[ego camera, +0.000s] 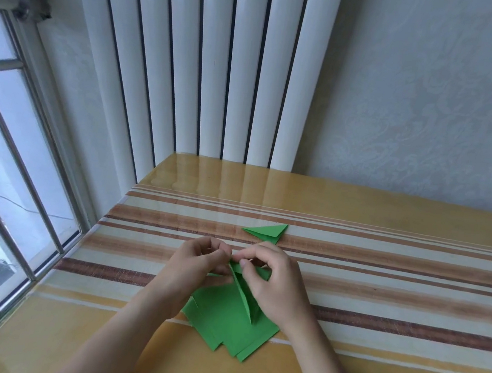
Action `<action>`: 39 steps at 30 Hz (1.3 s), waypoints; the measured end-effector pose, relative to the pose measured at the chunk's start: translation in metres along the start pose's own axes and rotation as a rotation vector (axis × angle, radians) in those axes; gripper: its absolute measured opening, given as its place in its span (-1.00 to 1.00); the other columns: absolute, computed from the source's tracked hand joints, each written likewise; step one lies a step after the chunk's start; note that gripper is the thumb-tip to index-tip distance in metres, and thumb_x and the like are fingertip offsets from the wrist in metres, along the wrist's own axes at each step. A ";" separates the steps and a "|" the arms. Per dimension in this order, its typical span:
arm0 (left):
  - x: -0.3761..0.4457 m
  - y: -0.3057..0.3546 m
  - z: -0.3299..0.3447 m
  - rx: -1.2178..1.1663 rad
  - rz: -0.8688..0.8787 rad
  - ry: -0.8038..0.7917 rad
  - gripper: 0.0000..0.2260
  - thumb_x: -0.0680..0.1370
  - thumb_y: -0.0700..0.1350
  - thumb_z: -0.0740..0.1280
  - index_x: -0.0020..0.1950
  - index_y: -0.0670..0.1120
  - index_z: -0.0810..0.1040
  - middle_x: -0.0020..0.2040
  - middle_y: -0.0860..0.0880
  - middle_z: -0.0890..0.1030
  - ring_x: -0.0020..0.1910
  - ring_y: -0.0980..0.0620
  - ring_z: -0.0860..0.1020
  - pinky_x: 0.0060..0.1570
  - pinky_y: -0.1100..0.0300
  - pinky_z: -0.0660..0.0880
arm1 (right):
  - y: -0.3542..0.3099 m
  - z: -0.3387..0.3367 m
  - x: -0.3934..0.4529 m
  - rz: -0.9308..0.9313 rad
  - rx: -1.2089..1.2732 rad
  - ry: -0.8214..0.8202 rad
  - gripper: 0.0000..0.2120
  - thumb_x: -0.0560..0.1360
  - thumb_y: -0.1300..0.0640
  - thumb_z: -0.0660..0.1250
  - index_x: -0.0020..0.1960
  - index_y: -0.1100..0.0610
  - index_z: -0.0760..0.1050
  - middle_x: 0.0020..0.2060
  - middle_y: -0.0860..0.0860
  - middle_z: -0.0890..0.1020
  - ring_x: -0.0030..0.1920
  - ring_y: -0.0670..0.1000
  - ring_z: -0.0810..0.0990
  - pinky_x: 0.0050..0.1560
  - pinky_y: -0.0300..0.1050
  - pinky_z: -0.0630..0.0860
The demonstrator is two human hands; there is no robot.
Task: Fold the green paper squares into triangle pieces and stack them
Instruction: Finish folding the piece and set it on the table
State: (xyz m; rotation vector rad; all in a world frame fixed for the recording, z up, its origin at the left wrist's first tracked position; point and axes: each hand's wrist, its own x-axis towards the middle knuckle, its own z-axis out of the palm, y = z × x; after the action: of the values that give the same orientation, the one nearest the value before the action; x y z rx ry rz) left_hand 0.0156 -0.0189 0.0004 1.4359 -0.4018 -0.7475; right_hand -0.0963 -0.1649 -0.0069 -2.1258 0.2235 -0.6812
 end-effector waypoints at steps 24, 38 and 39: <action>-0.001 0.001 0.001 0.101 0.046 0.135 -0.86 0.62 -0.18 0.40 -0.06 -0.25 0.65 -0.28 0.00 0.67 -0.29 0.11 0.64 -0.25 0.29 0.57 | 0.009 -0.006 0.003 0.318 0.133 0.036 -0.88 0.59 -0.03 0.45 -0.10 -0.04 0.67 -0.17 -0.06 0.71 -0.09 -0.05 0.66 -0.01 -0.06 0.58; -0.002 0.003 0.001 0.105 0.134 0.034 -0.90 0.59 -0.28 0.43 0.10 -0.20 0.66 -0.08 -0.16 0.68 -0.13 -0.05 0.71 -0.03 0.12 0.68 | 0.012 -0.005 0.006 0.281 0.103 0.064 -0.88 0.59 0.07 0.46 -0.12 -0.07 0.66 -0.19 -0.08 0.70 -0.13 0.02 0.65 -0.05 0.11 0.62; -0.001 0.002 0.000 0.130 0.161 0.038 -0.91 0.57 -0.29 0.45 0.07 -0.22 0.66 -0.11 -0.16 0.68 -0.15 -0.04 0.70 -0.05 0.14 0.68 | 0.013 -0.005 0.006 0.283 0.102 0.058 -0.86 0.60 0.10 0.46 -0.12 -0.08 0.66 -0.19 -0.09 0.70 -0.13 0.03 0.65 -0.06 0.13 0.62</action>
State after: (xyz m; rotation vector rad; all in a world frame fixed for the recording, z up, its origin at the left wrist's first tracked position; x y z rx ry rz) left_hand 0.0152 -0.0177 0.0028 1.5171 -0.5387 -0.5719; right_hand -0.0930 -0.1783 -0.0124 -1.9303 0.5005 -0.5747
